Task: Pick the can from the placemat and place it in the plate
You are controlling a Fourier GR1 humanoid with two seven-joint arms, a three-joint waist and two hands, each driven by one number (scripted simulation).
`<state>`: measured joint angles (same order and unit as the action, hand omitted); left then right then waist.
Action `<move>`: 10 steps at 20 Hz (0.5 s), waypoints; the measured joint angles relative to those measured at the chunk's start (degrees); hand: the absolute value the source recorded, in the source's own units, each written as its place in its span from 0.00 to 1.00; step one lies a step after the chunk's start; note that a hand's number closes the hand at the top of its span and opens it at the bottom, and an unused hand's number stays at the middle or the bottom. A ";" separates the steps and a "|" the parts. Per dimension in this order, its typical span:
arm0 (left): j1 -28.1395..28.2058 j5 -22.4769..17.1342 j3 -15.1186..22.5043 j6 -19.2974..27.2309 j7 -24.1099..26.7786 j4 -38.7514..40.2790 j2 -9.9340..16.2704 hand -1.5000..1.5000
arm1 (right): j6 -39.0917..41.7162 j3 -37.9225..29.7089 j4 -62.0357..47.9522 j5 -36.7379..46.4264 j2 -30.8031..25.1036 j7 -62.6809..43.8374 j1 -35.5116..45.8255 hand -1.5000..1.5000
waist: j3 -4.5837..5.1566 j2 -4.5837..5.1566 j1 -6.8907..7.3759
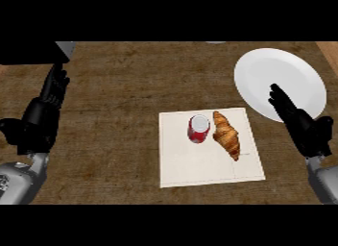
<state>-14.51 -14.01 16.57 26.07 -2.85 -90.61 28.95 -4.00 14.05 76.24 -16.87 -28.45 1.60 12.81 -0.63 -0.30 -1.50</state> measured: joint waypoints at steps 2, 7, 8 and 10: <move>-0.03 -0.07 -0.67 -1.13 -1.26 0.30 -0.09 0.50 | -0.86 -1.13 0.51 0.15 1.36 0.62 0.11 1.00 | 0.23 0.11 0.55; 2.58 -2.63 -1.92 -4.59 -2.61 4.19 0.25 0.50 | -5.73 -2.49 2.91 3.30 2.36 2.18 2.09 1.00 | 1.04 0.29 1.12; 2.90 -2.84 -1.73 -4.75 -3.01 4.51 0.12 0.50 | -6.73 -1.45 2.33 7.79 -1.02 2.38 2.17 0.00 | 1.38 0.32 1.04; 4.32 -3.69 -1.45 -5.09 -3.49 5.34 -0.66 0.50 | -14.70 -3.65 2.55 9.63 2.10 4.23 0.89 0.00 | 1.09 0.21 0.32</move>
<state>-10.19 -17.70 15.12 20.98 -6.34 -85.27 28.29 -18.69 10.40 78.79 -7.24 -26.35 5.83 13.71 0.47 -0.09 -1.18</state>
